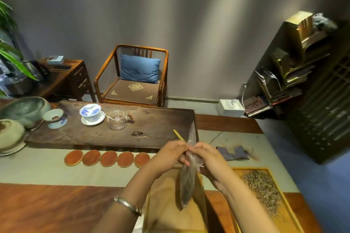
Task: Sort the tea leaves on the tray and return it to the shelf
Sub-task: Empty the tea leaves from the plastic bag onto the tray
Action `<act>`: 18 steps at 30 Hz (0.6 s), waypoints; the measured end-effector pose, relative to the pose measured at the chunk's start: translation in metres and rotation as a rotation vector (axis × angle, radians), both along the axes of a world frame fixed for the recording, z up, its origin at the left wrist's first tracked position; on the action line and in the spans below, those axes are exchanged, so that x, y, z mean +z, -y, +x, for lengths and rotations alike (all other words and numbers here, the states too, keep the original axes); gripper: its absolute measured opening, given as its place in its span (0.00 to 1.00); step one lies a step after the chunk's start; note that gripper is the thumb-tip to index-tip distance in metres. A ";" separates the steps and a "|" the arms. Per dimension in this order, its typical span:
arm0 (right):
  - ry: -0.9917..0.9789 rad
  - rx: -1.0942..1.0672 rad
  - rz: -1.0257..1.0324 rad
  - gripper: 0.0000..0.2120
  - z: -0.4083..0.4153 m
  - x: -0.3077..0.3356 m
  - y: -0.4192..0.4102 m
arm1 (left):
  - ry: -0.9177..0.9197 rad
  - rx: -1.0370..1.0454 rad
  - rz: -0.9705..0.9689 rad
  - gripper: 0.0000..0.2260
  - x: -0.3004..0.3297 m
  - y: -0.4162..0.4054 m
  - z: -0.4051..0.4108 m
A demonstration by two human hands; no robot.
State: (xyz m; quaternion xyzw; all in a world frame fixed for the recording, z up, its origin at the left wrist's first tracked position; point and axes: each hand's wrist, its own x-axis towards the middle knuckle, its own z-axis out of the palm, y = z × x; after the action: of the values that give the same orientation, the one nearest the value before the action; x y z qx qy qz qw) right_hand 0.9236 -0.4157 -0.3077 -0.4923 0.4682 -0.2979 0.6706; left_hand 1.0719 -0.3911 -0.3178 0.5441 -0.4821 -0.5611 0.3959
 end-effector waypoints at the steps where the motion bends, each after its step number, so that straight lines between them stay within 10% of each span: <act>1: 0.067 -0.003 0.046 0.10 0.002 -0.003 -0.002 | 0.015 0.003 -0.013 0.11 -0.001 -0.001 0.001; 18: 0.051 0.201 -0.091 0.13 0.016 -0.016 0.001 | -0.007 -0.003 0.007 0.18 -0.010 -0.004 0.018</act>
State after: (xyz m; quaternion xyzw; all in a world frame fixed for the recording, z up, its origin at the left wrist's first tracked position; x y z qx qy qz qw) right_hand 0.9392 -0.4168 -0.3233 -0.5587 0.3854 -0.2627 0.6858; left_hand 1.0897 -0.3875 -0.3277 0.5428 -0.4796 -0.5652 0.3949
